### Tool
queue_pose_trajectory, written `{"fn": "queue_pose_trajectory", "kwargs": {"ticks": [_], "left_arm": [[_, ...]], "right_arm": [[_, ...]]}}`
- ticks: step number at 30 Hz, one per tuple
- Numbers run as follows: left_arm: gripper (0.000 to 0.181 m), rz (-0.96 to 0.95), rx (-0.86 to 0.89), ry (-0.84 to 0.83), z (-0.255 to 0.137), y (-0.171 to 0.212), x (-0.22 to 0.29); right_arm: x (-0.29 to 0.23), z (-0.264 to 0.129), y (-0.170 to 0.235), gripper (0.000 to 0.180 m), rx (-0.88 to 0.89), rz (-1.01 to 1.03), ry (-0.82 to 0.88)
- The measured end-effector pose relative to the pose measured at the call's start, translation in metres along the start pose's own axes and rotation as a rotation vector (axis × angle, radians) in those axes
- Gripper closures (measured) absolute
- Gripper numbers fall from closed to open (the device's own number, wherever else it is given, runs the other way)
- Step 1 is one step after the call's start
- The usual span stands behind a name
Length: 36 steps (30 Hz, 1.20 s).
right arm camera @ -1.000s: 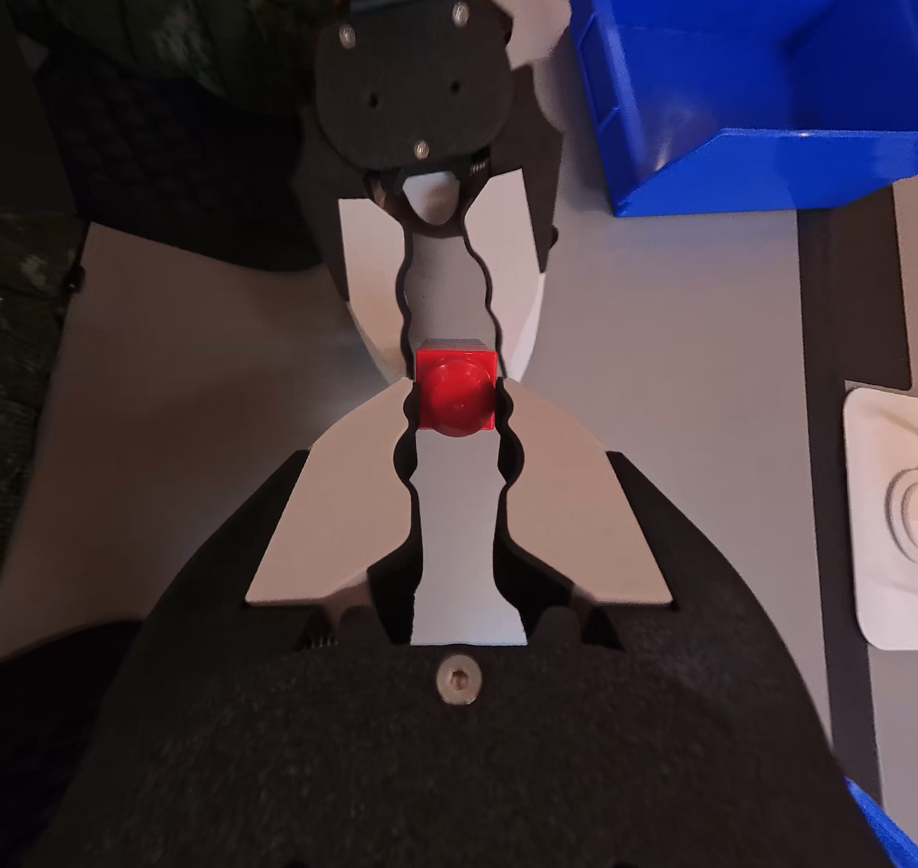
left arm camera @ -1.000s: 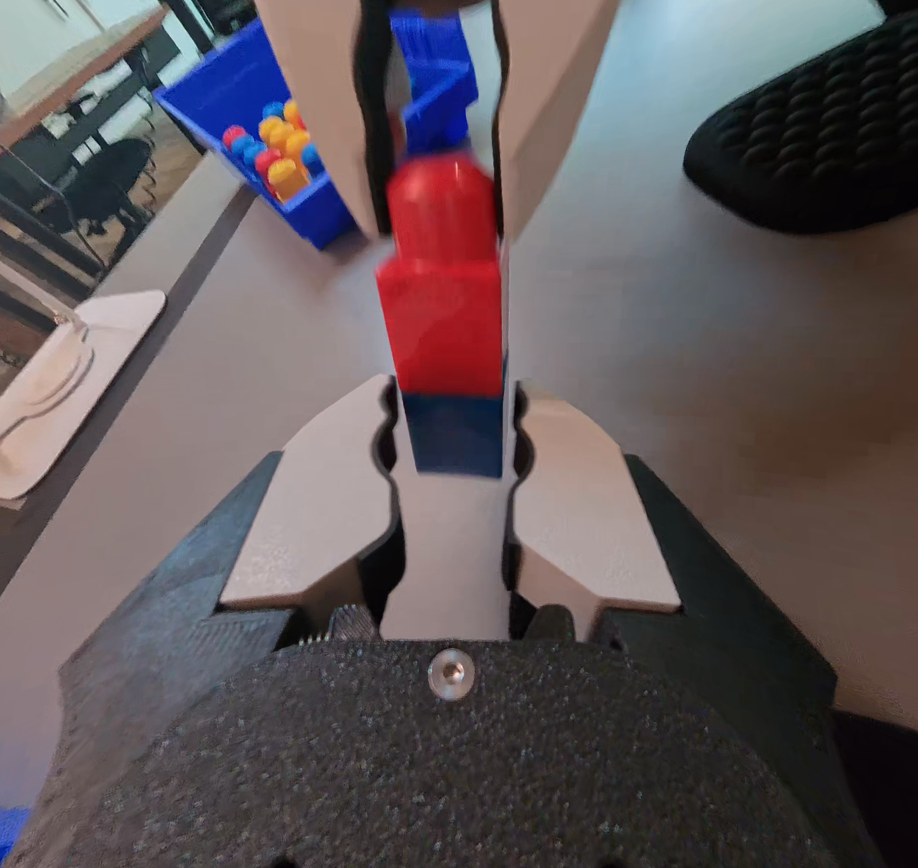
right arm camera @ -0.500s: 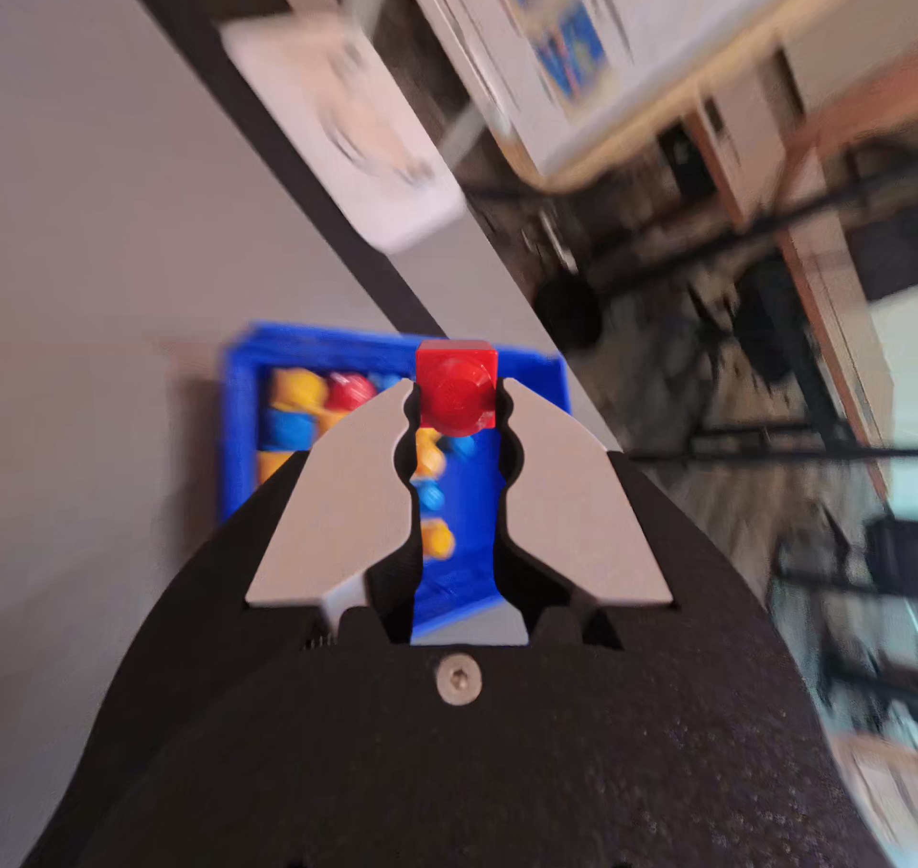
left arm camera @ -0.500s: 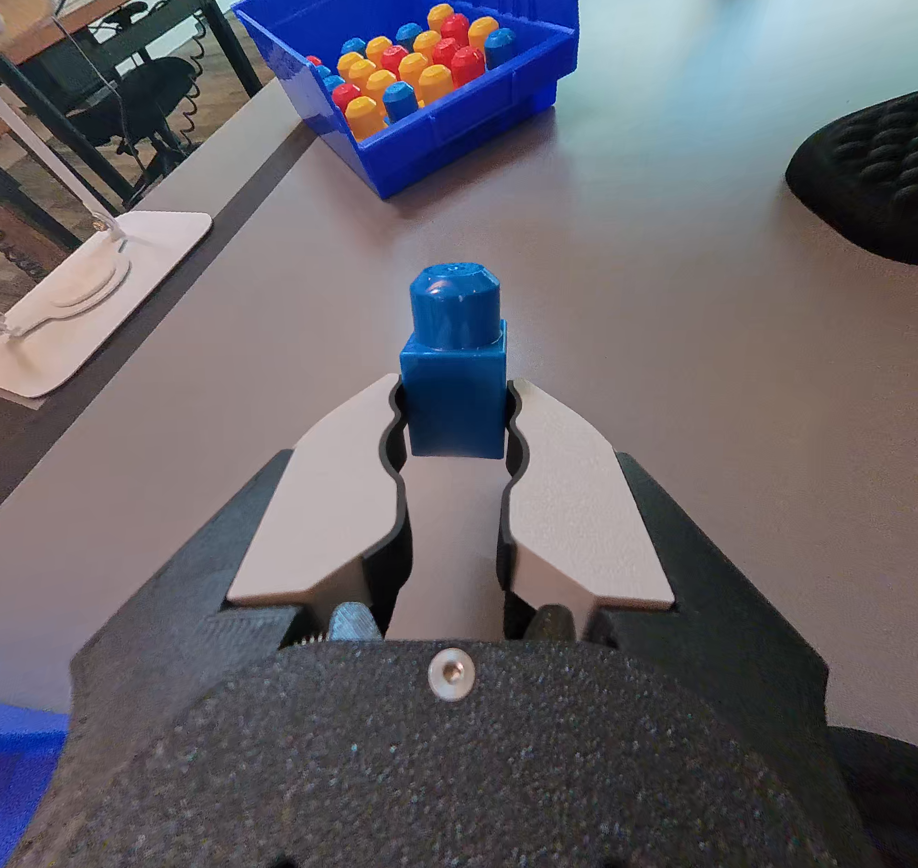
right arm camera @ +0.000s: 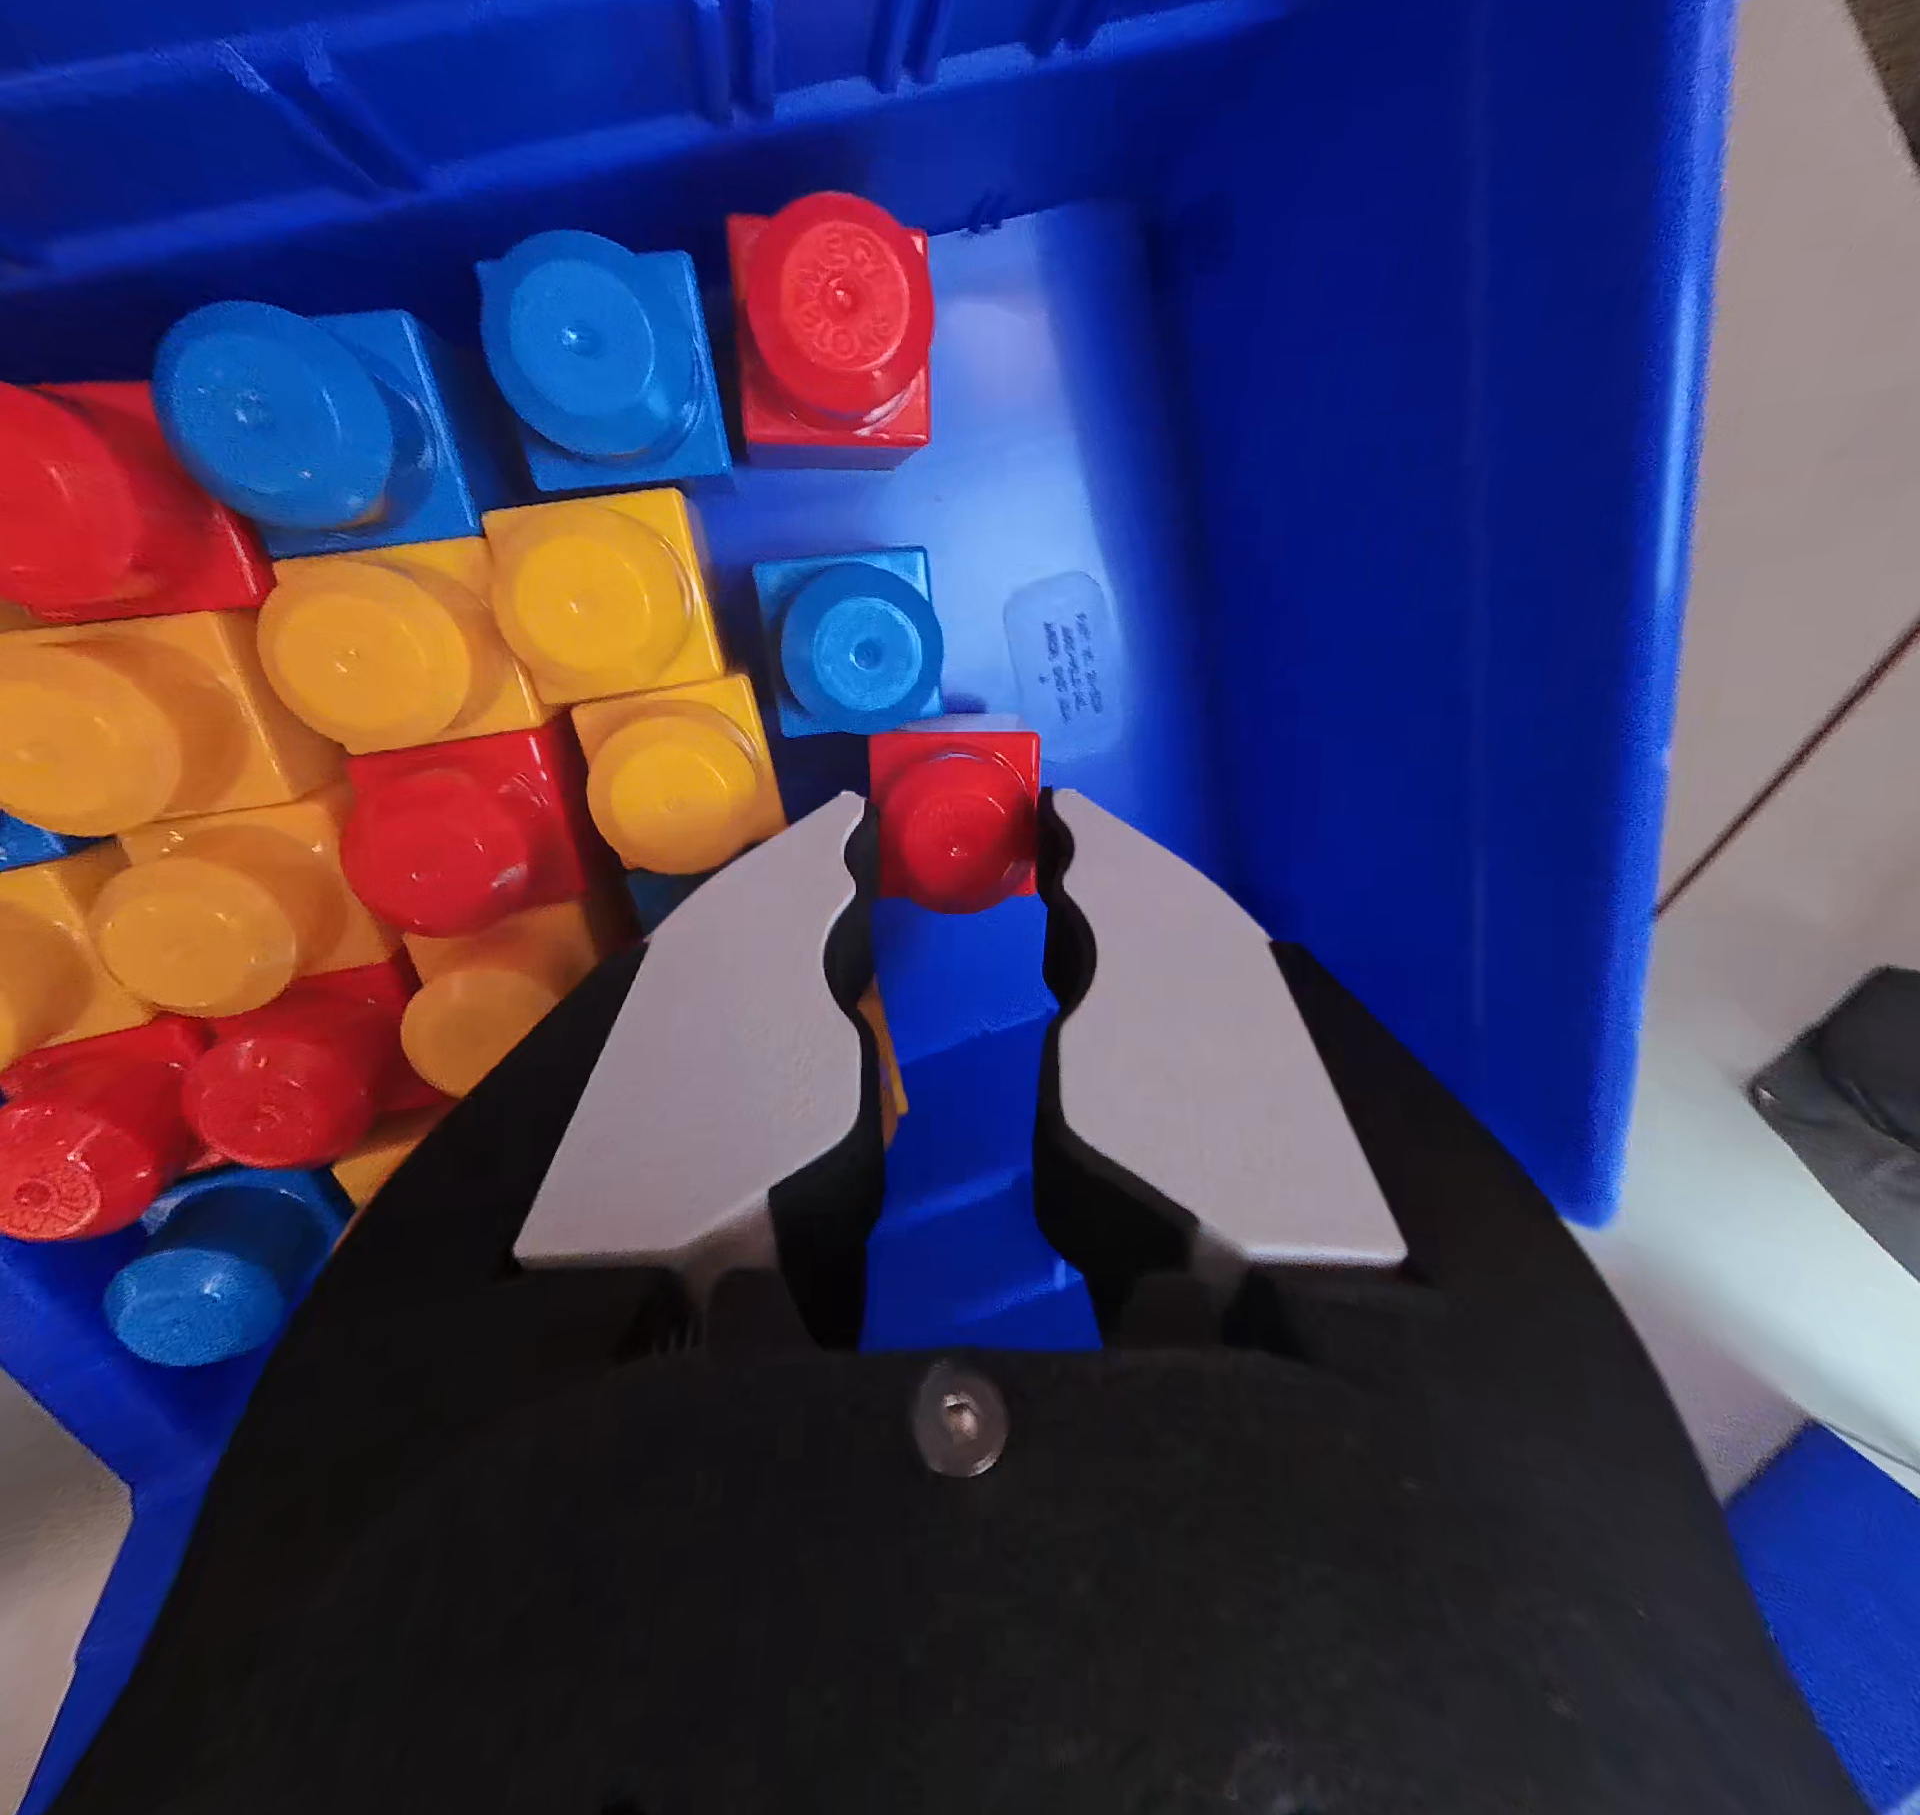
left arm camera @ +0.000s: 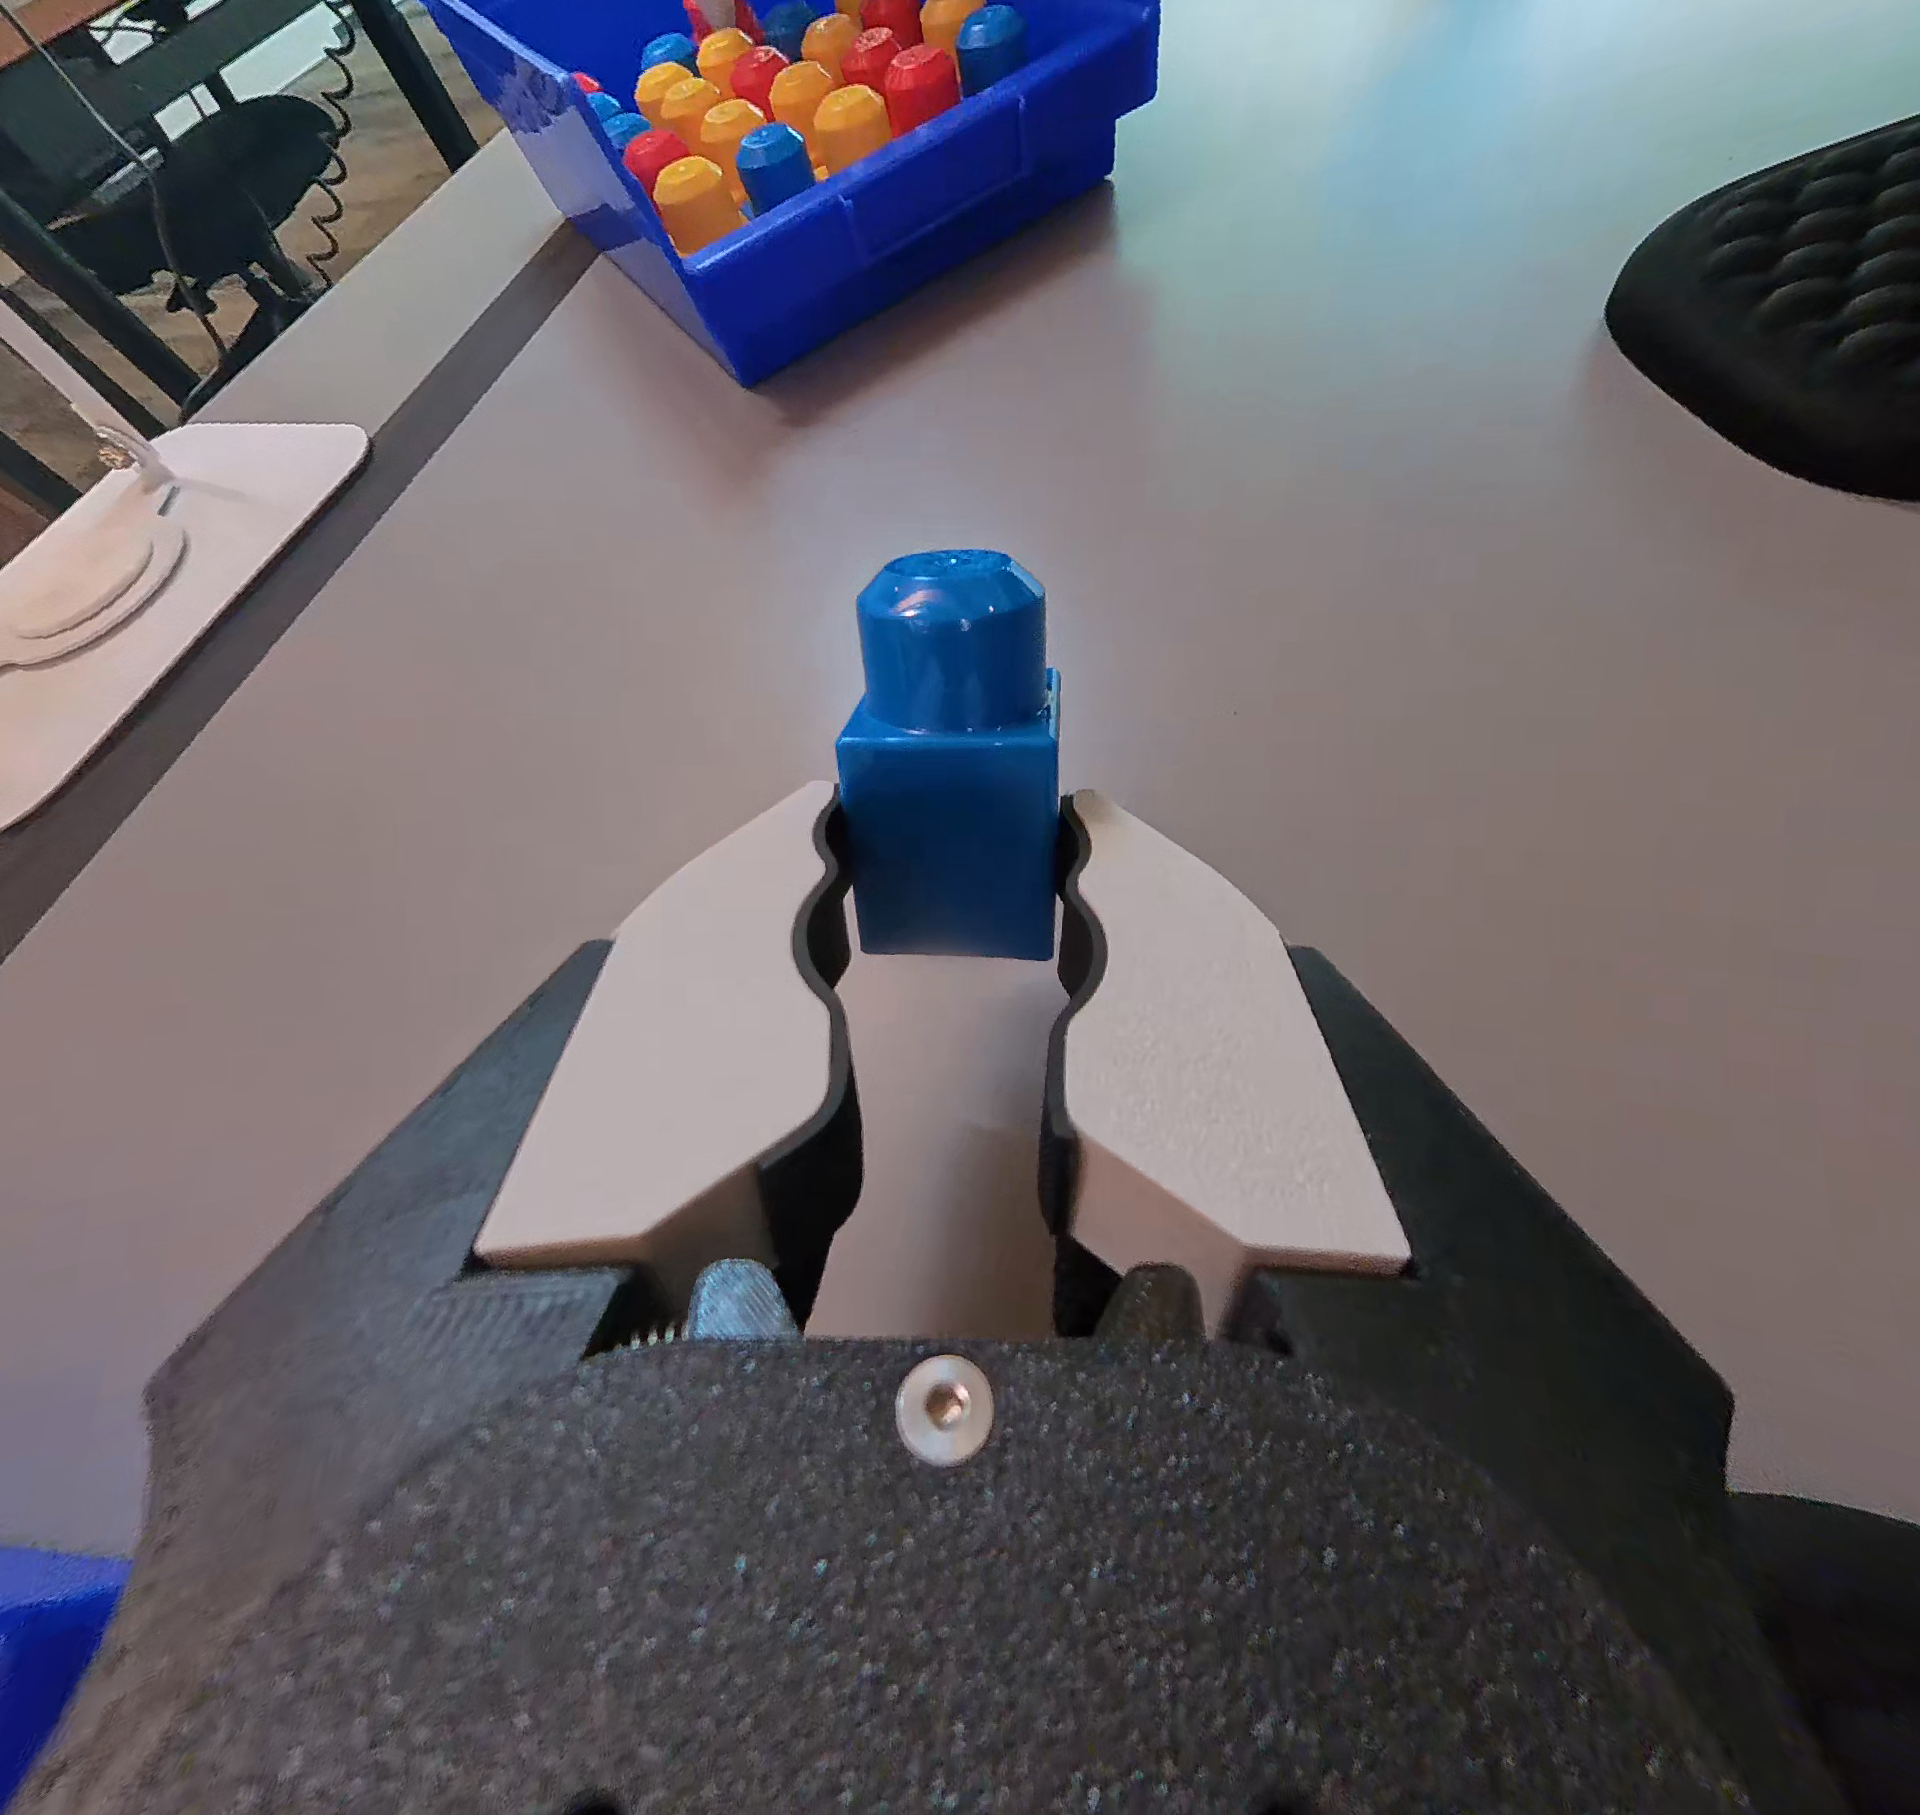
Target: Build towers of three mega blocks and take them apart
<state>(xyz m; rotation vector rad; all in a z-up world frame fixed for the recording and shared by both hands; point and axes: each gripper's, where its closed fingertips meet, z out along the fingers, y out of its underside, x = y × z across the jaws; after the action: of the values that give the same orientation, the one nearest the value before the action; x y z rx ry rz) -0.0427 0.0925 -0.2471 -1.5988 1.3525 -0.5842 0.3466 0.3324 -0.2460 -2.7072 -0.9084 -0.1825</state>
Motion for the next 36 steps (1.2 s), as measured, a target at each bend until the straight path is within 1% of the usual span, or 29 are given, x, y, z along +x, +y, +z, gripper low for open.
{"fn": "queue_pose_trajectory", "kwargs": {"ticks": [5,9,12,13,15,17,19,20,22,24,27,29,32,33,34,36], "left_arm": [[0.144,0.01,-0.002,0.006,0.001,0.0,0.003],[0.144,0.012,0.001,0.009,0.001,-0.001,0.004],[0.144,0.014,0.006,0.012,0.001,-0.003,0.006],[0.144,0.014,0.008,0.013,0.001,-0.004,0.006],[0.144,0.011,0.014,0.013,0.001,-0.005,0.007],[0.144,0.007,0.021,0.016,0.001,-0.007,0.007],[0.144,0.007,0.02,0.016,0.001,-0.007,0.007],[0.144,0.009,0.02,0.016,0.001,-0.007,0.008],[0.144,0.01,0.024,0.019,0.001,-0.009,0.009],[0.144,0.015,0.026,0.02,0.001,-0.01,0.011],[0.144,0.026,0.037,0.025,0.0,-0.013,0.014],[0.144,0.035,0.043,0.027,0.0,-0.016,0.017],[0.144,0.05,0.045,0.031,-0.001,-0.018,0.02],[0.144,0.057,0.035,0.037,0.0,-0.017,0.022],[0.144,0.068,0.028,0.032,0.001,-0.016,0.022],[0.144,0.072,0.053,0.019,0.0,-0.02,0.022]], "right_arm": [[-0.014,0.01,-0.01,0.151,0.055,0.0,-0.093],[-0.016,0.012,-0.014,0.151,0.098,0.017,-0.125],[-0.017,0.01,-0.01,0.15,0.092,0.014,-0.13],[-0.016,0.009,-0.009,0.147,0.095,0.006,-0.118],[-0.016,-0.003,-0.016,0.141,0.147,-0.005,-0.095],[-0.027,-0.03,-0.036,0.138,0.262,-0.035,-0.082],[-0.06,-0.064,-0.059,0.136,0.39,-0.136,-0.092],[-0.088,-0.081,-0.068,0.136,0.447,-0.207,-0.118],[-0.158,-0.111,-0.077,0.136,0.541,-0.373,-0.197],[-0.239,-0.134,-0.075,0.136,0.612,-0.552,-0.291],[-0.347,-0.147,-0.056,0.135,0.653,-0.776,-0.4],[-0.398,-0.143,-0.042,0.135,0.644,-0.878,-0.439],[-0.441,-0.13,-0.032,0.135,0.621,-0.95,-0.472],[-0.448,-0.128,-0.033,0.139,0.629,-0.949,-0.473],[-0.451,-0.129,-0.036,0.151,0.658,-0.949,-0.453],[-0.45,-0.132,-0.036,0.151,0.656,-0.972,-0.433]]}}
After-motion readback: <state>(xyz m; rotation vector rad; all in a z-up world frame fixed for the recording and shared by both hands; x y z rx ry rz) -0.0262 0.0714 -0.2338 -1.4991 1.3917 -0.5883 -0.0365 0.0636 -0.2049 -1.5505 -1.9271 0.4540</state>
